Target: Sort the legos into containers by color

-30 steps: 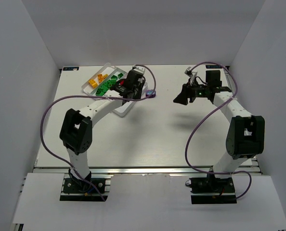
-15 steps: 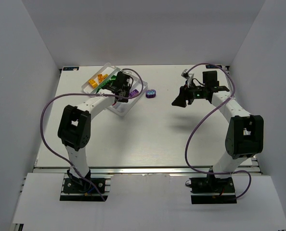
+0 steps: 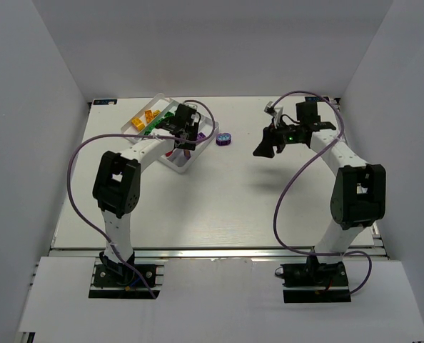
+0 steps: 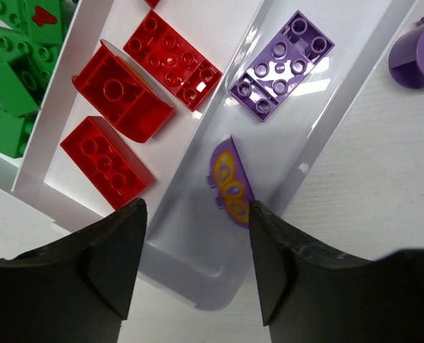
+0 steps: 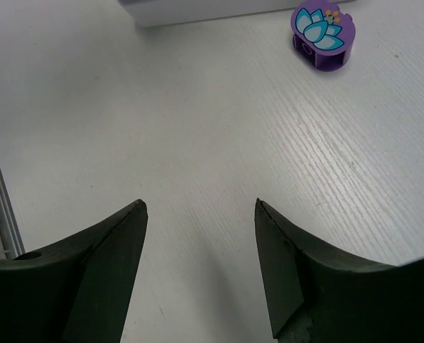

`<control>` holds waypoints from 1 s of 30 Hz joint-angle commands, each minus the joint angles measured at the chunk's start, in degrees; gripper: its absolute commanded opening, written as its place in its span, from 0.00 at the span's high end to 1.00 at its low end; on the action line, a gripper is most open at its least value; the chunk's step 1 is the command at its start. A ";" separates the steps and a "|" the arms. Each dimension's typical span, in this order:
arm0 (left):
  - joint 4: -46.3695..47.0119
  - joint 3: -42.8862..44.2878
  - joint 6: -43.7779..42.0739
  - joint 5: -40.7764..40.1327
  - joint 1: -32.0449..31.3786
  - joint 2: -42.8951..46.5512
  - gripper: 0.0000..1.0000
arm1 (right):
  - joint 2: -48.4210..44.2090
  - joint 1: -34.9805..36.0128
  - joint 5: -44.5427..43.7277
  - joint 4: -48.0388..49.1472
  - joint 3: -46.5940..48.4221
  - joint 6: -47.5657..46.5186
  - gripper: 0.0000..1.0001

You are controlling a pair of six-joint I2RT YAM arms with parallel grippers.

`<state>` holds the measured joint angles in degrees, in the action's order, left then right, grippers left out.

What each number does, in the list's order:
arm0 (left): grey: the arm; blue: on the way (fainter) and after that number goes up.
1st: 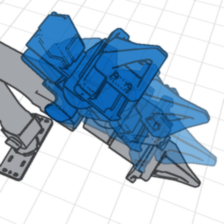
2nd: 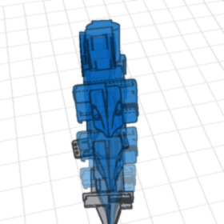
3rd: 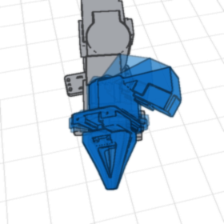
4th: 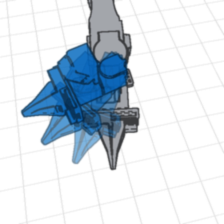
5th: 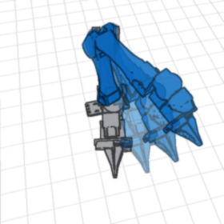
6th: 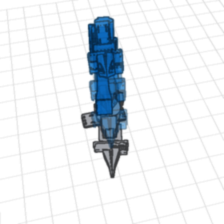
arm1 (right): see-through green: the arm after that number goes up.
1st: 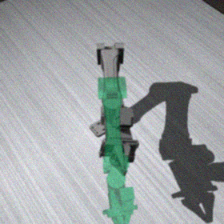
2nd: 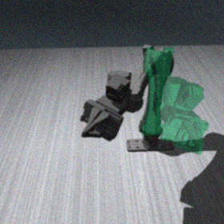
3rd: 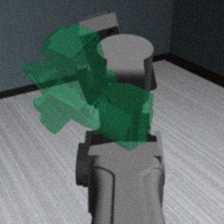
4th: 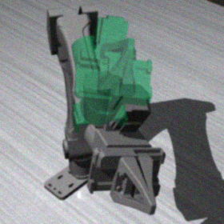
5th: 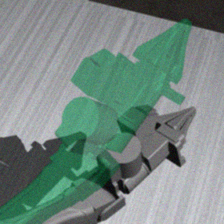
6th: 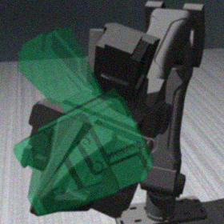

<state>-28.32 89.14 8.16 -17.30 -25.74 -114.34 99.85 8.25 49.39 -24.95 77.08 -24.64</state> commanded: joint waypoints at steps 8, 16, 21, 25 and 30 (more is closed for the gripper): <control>-1.21 3.32 2.20 -1.68 -0.10 3.77 0.28 | 5.61 2.82 -0.78 -10.56 11.16 -22.61 0.26; 1.77 -10.79 12.48 -0.45 0.16 20.46 0.24 | 10.35 4.40 2.21 -6.08 14.57 -46.72 0.10; 4.23 -24.61 21.78 -0.89 0.25 37.77 0.13 | 20.18 6.77 -1.39 -4.85 24.24 -43.92 0.11; 3.63 -33.76 27.77 -2.12 0.42 49.55 0.10 | 28.28 8.71 -4.38 -9.58 34.79 -43.82 0.11; 1.16 -42.64 35.51 -4.58 0.42 63.07 0.10 | 33.64 11.52 -8.25 -10.04 40.16 -43.83 0.11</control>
<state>-25.63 49.58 36.91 -19.68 -25.61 -56.93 132.49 18.17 43.42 -33.19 114.06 -67.96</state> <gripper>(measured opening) 0.898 0.895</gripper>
